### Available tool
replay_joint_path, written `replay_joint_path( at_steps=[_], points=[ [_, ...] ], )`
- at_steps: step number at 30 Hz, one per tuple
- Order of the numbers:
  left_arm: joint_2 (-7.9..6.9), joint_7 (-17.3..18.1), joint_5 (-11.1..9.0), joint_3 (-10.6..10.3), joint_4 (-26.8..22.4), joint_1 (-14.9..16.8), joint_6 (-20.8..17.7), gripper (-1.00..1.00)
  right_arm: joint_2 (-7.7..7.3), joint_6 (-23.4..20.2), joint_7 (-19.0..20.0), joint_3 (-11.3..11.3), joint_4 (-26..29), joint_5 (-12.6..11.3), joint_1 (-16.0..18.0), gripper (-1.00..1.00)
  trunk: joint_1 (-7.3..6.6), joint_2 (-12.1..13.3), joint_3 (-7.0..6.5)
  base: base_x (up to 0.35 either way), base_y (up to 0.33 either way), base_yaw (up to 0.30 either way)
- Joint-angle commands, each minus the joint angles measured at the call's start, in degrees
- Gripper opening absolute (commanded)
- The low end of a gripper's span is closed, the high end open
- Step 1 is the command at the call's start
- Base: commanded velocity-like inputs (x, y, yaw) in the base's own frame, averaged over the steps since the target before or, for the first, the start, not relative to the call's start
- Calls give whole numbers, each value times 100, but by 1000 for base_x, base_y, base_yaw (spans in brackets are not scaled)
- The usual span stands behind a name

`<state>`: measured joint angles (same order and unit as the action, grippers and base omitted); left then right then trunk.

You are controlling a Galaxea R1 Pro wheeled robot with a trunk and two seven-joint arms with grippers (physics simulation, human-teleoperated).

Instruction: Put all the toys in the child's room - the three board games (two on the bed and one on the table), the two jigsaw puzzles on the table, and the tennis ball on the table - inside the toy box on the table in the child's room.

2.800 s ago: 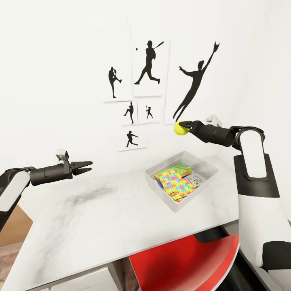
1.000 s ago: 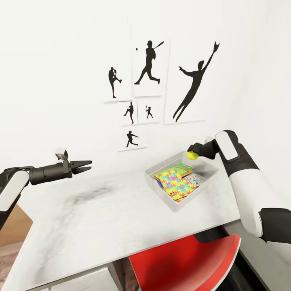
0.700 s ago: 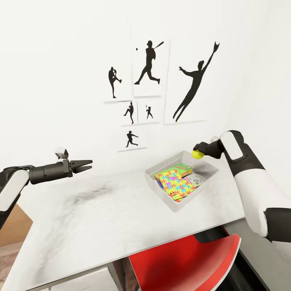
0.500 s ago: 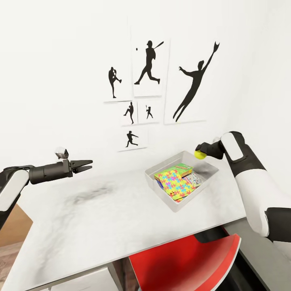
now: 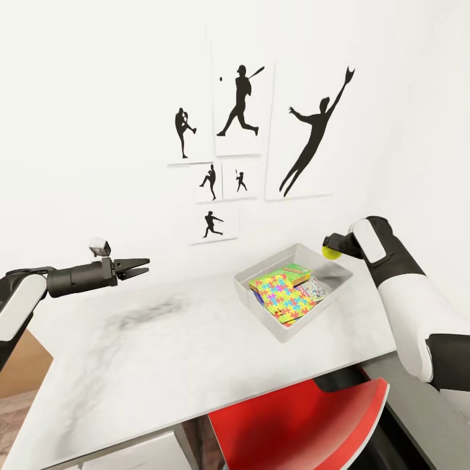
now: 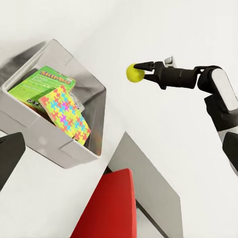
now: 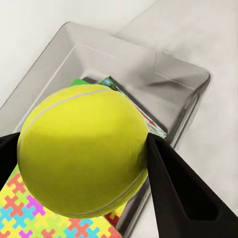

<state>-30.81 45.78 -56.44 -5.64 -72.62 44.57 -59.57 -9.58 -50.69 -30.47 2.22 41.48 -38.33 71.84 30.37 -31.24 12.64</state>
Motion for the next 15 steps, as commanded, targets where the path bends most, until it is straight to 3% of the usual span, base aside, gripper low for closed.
replay_joint_path(
  at_steps=[1,8,15],
  points=[
    [-4,19,0,-7,3,7,-20,100,-1,5,-70,25,0,-75,5,-100,2,-10,14,0,0,0],
    [-25,44,-11,1,-27,7,-34,100,26,312,-66,47,-313,-48,10,-100,2,-10,41,0,0,0],
    [-49,668,-16,11,-209,20,-43,100,44,498,-60,50,-721,-20,14,-100,2,-10,95,0,0,0]
  ],
)
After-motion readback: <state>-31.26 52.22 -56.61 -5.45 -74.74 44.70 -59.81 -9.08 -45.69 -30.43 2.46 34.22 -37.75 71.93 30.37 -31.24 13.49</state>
